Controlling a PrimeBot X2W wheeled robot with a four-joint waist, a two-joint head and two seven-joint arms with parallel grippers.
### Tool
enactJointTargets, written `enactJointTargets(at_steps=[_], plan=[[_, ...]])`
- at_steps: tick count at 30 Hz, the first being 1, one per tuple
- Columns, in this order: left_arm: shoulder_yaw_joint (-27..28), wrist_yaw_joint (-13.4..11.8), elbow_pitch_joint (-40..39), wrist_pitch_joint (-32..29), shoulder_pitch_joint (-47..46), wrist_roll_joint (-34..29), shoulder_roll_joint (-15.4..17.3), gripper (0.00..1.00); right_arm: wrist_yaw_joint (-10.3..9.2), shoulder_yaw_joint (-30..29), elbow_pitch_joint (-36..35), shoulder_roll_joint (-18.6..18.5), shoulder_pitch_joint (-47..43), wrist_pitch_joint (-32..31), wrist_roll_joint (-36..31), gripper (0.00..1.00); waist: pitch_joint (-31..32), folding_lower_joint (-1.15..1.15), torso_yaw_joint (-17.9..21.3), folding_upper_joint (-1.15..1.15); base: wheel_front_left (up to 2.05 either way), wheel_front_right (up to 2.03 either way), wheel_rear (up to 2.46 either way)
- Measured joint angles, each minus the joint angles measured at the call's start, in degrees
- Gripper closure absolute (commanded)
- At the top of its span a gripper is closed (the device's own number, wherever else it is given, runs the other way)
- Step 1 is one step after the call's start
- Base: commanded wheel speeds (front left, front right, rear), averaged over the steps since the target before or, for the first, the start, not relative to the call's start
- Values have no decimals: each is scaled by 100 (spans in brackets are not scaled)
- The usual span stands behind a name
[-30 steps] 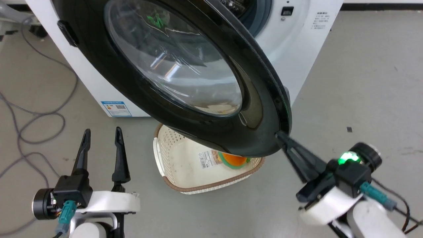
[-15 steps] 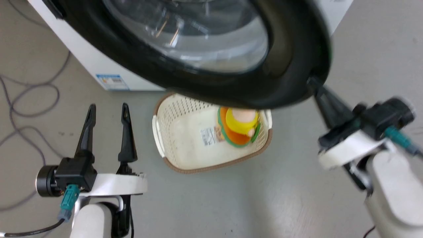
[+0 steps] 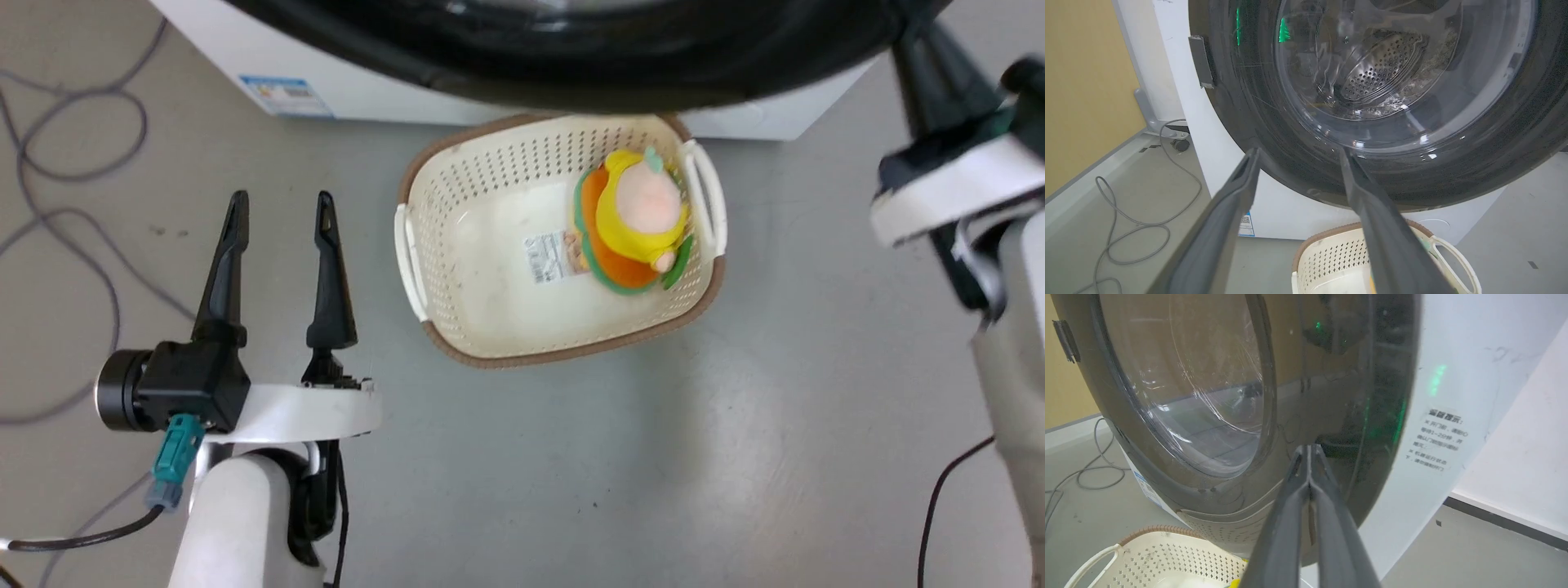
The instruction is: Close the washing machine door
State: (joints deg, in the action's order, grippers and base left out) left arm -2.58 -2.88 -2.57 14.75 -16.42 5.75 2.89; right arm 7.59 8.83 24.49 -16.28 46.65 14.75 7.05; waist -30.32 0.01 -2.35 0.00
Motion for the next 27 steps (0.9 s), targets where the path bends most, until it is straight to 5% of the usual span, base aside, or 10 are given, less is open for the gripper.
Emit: enactJointTargets(at_steps=[16, 27], plan=[[-63, -76, 36, 0, -143, 47, -1, 0, 1, -397, 679, 80, 637, 0, -160, 100, -120, 0, -176, 0, 0, 0, 0], [186, -107, 278, 0, 102, -16, -2, 0, -4, -873, -1022, 352, -333, 0, -378, 100, 594, -1, 19, 0, 0, 0, 0]])
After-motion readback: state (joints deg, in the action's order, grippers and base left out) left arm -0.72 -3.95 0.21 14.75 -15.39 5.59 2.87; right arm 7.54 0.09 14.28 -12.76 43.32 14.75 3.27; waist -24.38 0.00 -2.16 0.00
